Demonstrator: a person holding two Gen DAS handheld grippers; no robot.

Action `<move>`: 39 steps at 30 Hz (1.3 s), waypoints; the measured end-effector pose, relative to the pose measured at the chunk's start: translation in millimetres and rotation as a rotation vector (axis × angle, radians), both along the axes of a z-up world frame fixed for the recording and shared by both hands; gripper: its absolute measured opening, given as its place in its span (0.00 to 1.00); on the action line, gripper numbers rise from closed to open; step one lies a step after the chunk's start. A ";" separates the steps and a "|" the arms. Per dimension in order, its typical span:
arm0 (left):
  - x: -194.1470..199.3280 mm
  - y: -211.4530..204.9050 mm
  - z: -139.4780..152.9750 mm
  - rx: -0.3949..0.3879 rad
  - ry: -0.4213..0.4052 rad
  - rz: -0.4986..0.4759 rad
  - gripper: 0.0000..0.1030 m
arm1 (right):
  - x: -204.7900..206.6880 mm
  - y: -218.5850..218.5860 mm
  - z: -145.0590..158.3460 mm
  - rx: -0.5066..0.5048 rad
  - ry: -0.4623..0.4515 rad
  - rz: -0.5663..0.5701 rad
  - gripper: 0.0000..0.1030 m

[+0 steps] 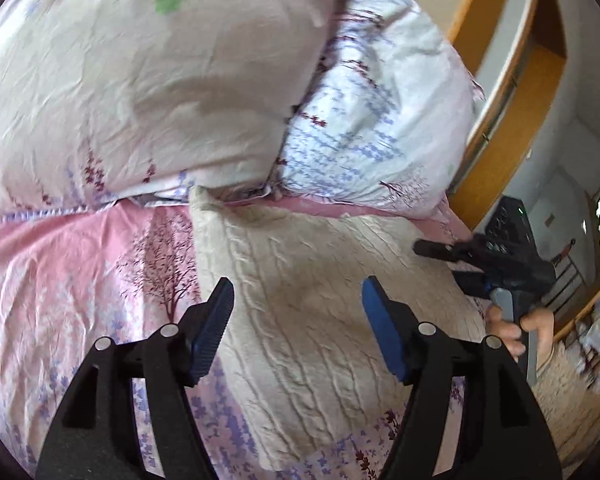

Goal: Fold small clothes

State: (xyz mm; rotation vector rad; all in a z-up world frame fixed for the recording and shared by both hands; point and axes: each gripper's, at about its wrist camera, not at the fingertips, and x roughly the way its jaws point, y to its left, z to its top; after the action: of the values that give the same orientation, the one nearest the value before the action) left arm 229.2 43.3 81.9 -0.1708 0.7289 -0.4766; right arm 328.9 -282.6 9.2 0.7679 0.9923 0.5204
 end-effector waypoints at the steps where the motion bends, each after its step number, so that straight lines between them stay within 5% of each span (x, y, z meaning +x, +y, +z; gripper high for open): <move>1: -3.1 -9.5 -0.8 0.026 -0.004 -0.029 0.66 | 3.4 2.3 -0.3 -0.004 -0.021 -0.005 0.15; 4: -4.7 -25.2 -12.1 0.065 0.024 -0.072 0.66 | 1.3 4.7 10.3 -0.105 -0.112 -0.052 0.14; 10: -0.1 -24.4 -31.6 0.069 0.054 -0.060 0.62 | 17.8 -1.0 -18.4 -0.153 -0.007 -0.069 0.14; 17: -15.0 -10.9 -12.1 0.051 -0.036 -0.043 0.68 | -36.6 -24.2 11.0 -0.119 -0.060 -0.069 0.46; 20: -21.2 -11.0 -13.4 0.077 -0.034 -0.060 0.69 | -74.0 -28.4 14.6 -0.098 -0.085 -0.032 0.46; 23: -30.3 -14.9 -28.4 0.135 -0.018 -0.073 0.69 | -101.0 -15.4 9.0 -0.206 -0.092 0.008 0.46; 26: -40.6 -15.6 -37.2 0.181 -0.034 -0.056 0.69 | -113.8 0.7 -6.4 -0.289 -0.072 0.026 0.25; 33: -44.5 -15.4 -61.6 0.190 0.065 -0.025 0.69 | -131.6 10.9 -17.7 -0.301 -0.087 -0.038 0.25; 39: -59.1 -12.3 -50.0 0.188 0.049 0.000 0.73 | -144.6 26.3 9.4 -0.543 -0.195 -0.086 0.43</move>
State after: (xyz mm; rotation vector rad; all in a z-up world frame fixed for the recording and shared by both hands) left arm 170.1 31.0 31.9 -0.0067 0.8174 -0.4026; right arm 184.3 -256.3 18.6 0.2659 0.8584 0.2256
